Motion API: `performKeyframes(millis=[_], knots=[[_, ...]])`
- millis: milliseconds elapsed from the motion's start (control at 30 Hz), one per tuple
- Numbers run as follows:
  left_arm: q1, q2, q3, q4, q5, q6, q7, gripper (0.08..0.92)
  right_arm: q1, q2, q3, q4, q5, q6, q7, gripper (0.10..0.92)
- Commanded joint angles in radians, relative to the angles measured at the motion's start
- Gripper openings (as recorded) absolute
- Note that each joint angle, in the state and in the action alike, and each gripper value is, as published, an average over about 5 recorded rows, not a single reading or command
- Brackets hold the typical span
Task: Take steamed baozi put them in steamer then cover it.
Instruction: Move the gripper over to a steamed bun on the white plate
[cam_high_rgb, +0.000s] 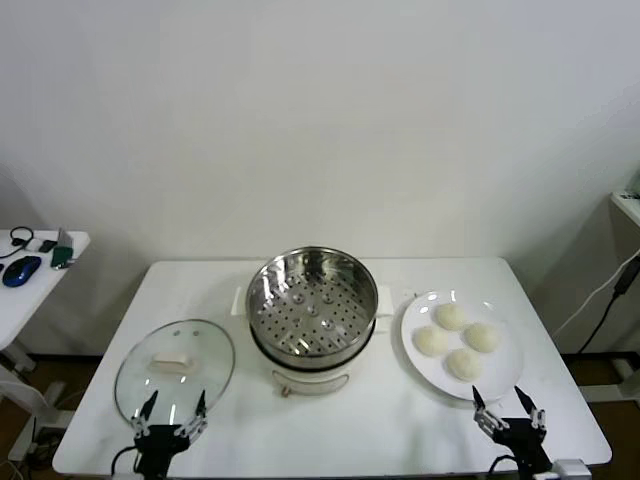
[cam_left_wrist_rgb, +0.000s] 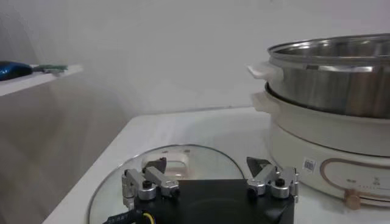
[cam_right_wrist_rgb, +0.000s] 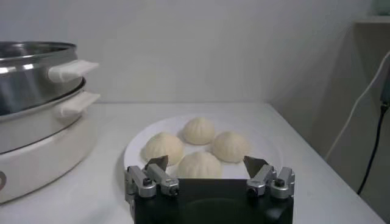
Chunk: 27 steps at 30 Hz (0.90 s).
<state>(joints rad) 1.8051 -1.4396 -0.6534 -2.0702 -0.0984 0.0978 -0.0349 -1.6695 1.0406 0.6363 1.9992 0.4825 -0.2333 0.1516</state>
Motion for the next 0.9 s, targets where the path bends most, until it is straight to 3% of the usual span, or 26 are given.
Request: performKeyframes(millis=[33, 233, 433, 667, 900], knots=[[-0.005, 0.008, 0.007, -0.007, 0.000, 0.000, 0.000, 0.823, 0.388, -0.194, -0.060, -0.091, 0.077, -0.291, 0.033, 0.823], [-0.008, 0.012, 0.016, -0.010, 0.000, -0.006, 0.000, 0.823, 0.811, -0.503, -0.359, -0.308, 0.043, -0.357, -0.309, 0.823], [-0.011, 0.007, 0.022, -0.003, 0.003, -0.017, -0.001, 0.823, 1.325, -0.671, -0.919, -0.530, -0.188, -0.178, -0.732, 0.823], [-0.009, 0.000, 0.036, 0.002, 0.021, -0.021, 0.001, 0.823, 1.963, -0.655, -1.606, -0.731, -0.350, 0.082, -1.196, 0.823], [-0.004, -0.004, 0.044, 0.014, 0.037, -0.028, 0.003, 0.823, 2.267, -0.491, -2.006, -0.852, -0.307, 0.159, -1.331, 0.823]])
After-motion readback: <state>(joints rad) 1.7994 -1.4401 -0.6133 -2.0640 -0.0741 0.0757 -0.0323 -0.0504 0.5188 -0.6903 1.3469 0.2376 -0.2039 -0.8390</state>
